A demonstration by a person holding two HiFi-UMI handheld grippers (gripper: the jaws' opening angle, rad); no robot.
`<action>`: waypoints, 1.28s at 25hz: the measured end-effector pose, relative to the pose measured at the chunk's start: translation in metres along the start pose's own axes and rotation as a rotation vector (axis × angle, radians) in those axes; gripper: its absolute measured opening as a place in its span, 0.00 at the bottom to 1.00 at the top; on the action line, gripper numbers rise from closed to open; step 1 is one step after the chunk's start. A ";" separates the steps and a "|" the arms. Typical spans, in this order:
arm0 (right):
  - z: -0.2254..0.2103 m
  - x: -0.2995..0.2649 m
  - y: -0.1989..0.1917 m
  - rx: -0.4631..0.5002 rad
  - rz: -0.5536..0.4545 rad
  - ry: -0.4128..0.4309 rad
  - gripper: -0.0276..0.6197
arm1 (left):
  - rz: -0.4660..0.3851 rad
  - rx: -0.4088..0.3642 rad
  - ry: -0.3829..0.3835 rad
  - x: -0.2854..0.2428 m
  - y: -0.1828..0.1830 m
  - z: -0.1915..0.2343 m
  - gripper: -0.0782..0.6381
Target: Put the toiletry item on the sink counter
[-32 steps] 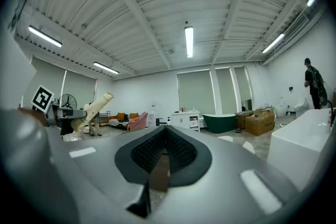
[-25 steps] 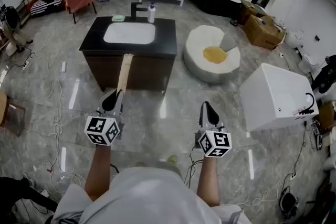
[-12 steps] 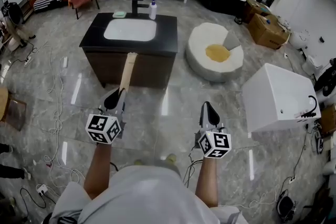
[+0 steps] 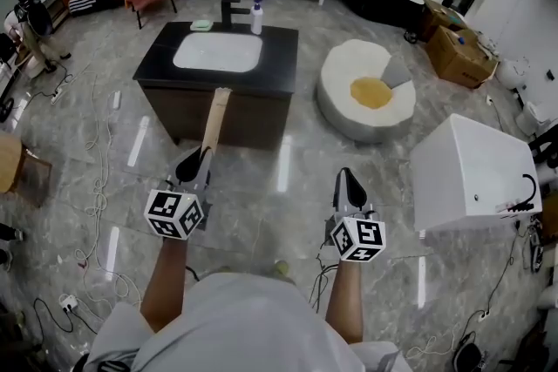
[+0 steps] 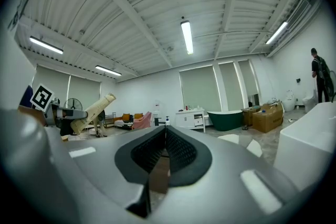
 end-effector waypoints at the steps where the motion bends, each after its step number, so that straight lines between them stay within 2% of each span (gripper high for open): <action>1: -0.008 -0.003 0.001 -0.001 0.000 0.009 0.05 | -0.001 -0.002 0.008 -0.005 0.001 -0.004 0.15; 11: -0.077 -0.022 -0.003 -0.022 0.011 0.058 0.05 | 0.002 -0.014 0.066 -0.052 -0.009 -0.049 0.15; 16: -0.092 -0.035 -0.009 -0.027 -0.002 0.074 0.05 | 0.015 -0.010 0.071 -0.070 -0.017 -0.053 0.15; 23: -0.097 -0.077 -0.012 -0.020 0.009 0.072 0.05 | 0.025 0.016 0.058 -0.109 -0.024 -0.026 0.15; 32: -0.092 -0.176 -0.004 0.029 0.012 0.045 0.05 | 0.042 0.056 0.025 -0.193 -0.025 0.050 0.15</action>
Point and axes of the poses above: the fingertips, and each gripper's own axes: x backward along the fingers, z to its left, y out of its top, the point moved 7 cm from there along x, backward along the fingers, and after that the axes turned 1 degree about z, right-handed, at the moved point
